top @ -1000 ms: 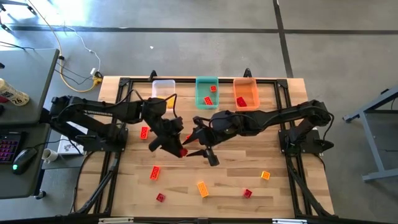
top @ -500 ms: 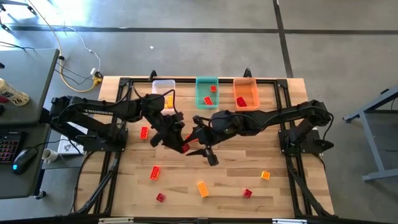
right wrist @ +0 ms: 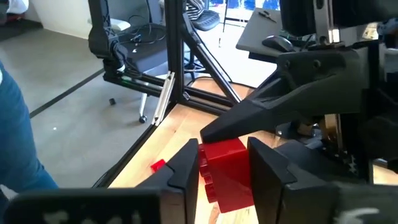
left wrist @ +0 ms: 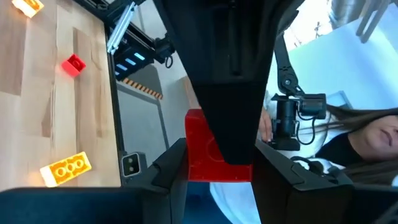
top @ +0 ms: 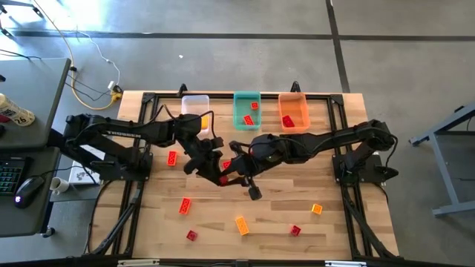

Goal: Sort & place blocks by color
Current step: Put the bottom left red game piece into the orange bin

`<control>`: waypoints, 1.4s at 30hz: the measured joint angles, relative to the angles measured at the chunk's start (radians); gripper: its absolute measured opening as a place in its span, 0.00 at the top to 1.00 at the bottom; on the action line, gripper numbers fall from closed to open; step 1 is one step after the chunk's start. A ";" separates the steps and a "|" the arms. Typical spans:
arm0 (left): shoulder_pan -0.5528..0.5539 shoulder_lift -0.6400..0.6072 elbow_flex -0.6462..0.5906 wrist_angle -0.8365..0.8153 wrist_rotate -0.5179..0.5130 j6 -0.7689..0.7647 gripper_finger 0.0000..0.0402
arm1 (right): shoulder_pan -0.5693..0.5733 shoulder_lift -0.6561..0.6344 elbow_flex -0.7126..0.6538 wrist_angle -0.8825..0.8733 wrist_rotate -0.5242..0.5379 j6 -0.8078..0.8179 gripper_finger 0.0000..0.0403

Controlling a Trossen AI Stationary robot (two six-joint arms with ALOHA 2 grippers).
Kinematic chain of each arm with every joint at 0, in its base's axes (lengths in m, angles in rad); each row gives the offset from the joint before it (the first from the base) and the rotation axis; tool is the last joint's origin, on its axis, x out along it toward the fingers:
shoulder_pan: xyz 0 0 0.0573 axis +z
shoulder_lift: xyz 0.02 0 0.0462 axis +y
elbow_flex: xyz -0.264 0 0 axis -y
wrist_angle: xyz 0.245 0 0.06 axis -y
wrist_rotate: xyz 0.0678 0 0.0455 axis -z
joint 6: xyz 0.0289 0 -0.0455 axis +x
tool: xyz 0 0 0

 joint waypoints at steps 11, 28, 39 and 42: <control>0.012 0.013 0.000 0.016 0.031 0.001 0.68 | -0.001 0.003 0.002 -0.014 0.007 0.010 0.80; 0.051 0.012 0.003 -0.076 0.022 0.087 0.47 | -0.002 0.009 -0.001 -0.067 0.077 0.126 0.81; 0.140 0.009 0.005 -0.124 0.036 0.247 0.50 | -0.002 0.009 -0.003 -0.188 0.193 0.248 0.81; 0.170 0.009 0.005 -0.161 0.021 0.302 0.51 | -0.002 0.009 -0.003 -0.225 0.247 0.277 0.81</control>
